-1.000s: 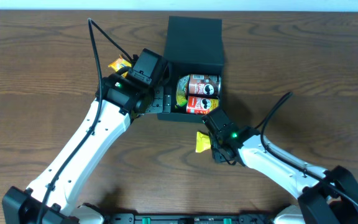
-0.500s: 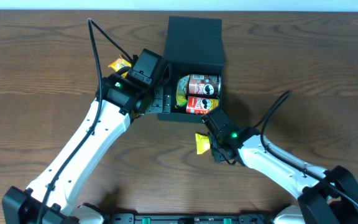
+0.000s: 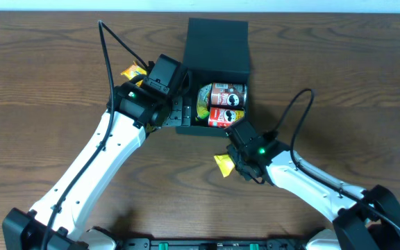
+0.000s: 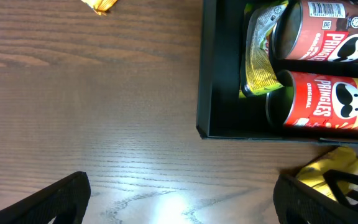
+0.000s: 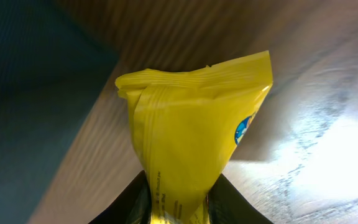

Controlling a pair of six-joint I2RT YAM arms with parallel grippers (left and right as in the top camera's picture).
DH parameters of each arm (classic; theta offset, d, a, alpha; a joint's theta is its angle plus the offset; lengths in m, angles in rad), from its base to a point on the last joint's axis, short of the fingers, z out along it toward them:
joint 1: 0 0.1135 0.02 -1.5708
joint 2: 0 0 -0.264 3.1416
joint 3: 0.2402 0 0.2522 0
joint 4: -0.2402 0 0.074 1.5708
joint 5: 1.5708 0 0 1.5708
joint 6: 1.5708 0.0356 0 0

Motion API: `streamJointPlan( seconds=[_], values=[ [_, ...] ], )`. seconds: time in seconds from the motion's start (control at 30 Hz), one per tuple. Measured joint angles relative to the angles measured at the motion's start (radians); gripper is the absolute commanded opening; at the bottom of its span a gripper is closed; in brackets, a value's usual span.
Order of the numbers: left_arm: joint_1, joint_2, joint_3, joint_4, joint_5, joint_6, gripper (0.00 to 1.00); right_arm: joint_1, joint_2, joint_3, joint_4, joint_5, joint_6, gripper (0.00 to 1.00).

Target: Pack container

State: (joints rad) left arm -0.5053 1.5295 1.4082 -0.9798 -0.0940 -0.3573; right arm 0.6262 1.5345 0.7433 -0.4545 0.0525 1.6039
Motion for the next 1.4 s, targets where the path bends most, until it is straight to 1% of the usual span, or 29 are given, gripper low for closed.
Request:
streamJointPlan(
  seconds=[0.47, 0.63, 0.77, 1.0, 1.03, 1.07, 1.1, 1.13, 1.17, 1.23, 1.27, 1.33, 1.4],
  values=[
    [0.0, 0.0, 0.0, -0.009, 0.0, 0.0, 0.95, 0.004, 0.0, 0.0, -0.014, -0.203, -0.505, 0.28],
    [0.0, 0.0, 0.0, -0.008, 0.0, 0.0, 0.96, 0.027, 0.0, 0.0, -0.02, -0.22, -0.614, 0.28],
    [0.0, 0.0, 0.0, -0.008, 0.0, 0.0, 0.95, 0.029, 0.0, 0.018, -0.071, -0.21, -0.679, 0.28],
    [0.0, 0.0, 0.0, -0.008, 0.0, 0.0, 0.95, 0.029, 0.002, 0.184, -0.251, -0.144, -0.816, 0.28],
    [0.0, 0.0, 0.0, -0.008, 0.0, 0.0, 0.95, 0.029, 0.002, 0.211, -0.266, -0.14, -0.831, 0.29],
    [0.0, 0.0, 0.0, -0.008, 0.0, 0.0, 0.95, 0.029, 0.002, 0.237, -0.279, -0.134, -0.848, 0.35],
    [0.0, 0.0, 0.0, -0.008, 0.0, 0.0, 0.95, 0.029, 0.002, 0.261, -0.294, -0.13, -0.866, 0.44],
    [0.0, 0.0, 0.0, -0.007, 0.0, 0.0, 0.95, 0.029, 0.002, 0.284, -0.307, -0.127, -0.88, 0.48],
    [0.0, 0.0, 0.0, -0.008, 0.0, 0.0, 0.95, 0.029, 0.002, 0.307, -0.328, -0.122, -0.906, 0.49],
    [0.0, 0.0, 0.0, -0.008, 0.0, 0.0, 0.95, 0.029, 0.002, 0.327, -0.374, -0.11, -0.926, 0.6],
    [0.0, 0.0, 0.0, -0.007, 0.0, 0.0, 0.95, 0.032, 0.002, 0.328, -0.399, -0.101, -0.937, 0.72],
    [0.0, 0.0, 0.0, -0.008, 0.0, 0.0, 0.95, 0.043, 0.002, 0.328, -0.445, -0.088, -0.944, 0.85],
    [0.0, 0.0, 0.0, -0.008, 0.0, 0.0, 0.95, 0.071, 0.002, 0.328, -0.489, -0.077, -0.943, 0.89]
  ],
)
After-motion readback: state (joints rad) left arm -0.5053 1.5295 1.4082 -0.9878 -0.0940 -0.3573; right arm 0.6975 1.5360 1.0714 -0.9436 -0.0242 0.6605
